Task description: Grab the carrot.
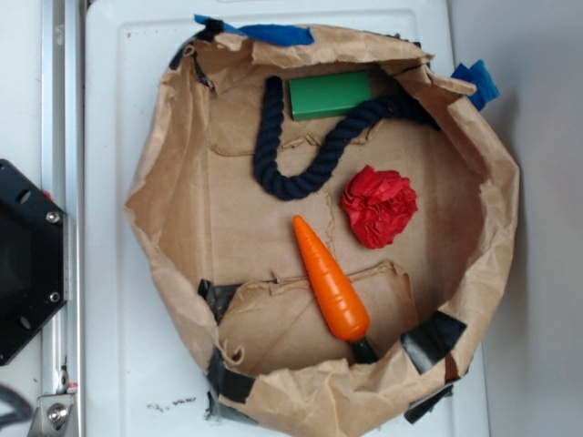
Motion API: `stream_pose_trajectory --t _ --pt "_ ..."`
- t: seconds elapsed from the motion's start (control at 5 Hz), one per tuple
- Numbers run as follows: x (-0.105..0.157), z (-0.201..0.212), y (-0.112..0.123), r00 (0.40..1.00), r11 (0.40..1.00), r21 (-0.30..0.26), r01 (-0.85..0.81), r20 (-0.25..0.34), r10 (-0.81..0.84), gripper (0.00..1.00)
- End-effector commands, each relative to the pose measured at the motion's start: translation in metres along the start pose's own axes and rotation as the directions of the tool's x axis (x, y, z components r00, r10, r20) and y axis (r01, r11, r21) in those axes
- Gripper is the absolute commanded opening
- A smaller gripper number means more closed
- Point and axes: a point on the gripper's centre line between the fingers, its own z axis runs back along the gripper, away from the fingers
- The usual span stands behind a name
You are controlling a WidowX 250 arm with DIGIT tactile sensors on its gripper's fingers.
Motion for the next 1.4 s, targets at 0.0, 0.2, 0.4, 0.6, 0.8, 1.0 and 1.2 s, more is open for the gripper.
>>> stream_pose_trajectory --t 0.0,0.2,0.4,0.6,0.8,1.0,1.2 --pt "0.000 0.000 0.000 1.000 1.000 0.000 0.000 0.000 0.000 1.00" --pt "0.044 0.000 0.007 0.998 1.000 0.028 0.015 0.053 -0.017 1.00" --pt "0.080 -0.009 0.011 0.999 0.999 0.042 0.032 0.042 -0.033 1.00" --pt "0.112 -0.016 0.006 0.991 0.991 0.060 0.117 0.060 -0.121 1.00" --pt "0.120 -0.038 -0.016 0.935 0.935 -0.048 0.350 0.068 -0.347 1.00" --pt "0.104 -0.063 -0.008 0.813 0.818 -0.038 0.574 0.139 -0.565 1.00" --pt "0.104 -0.063 -0.008 0.813 0.818 -0.038 0.574 0.139 -0.565 1.00"
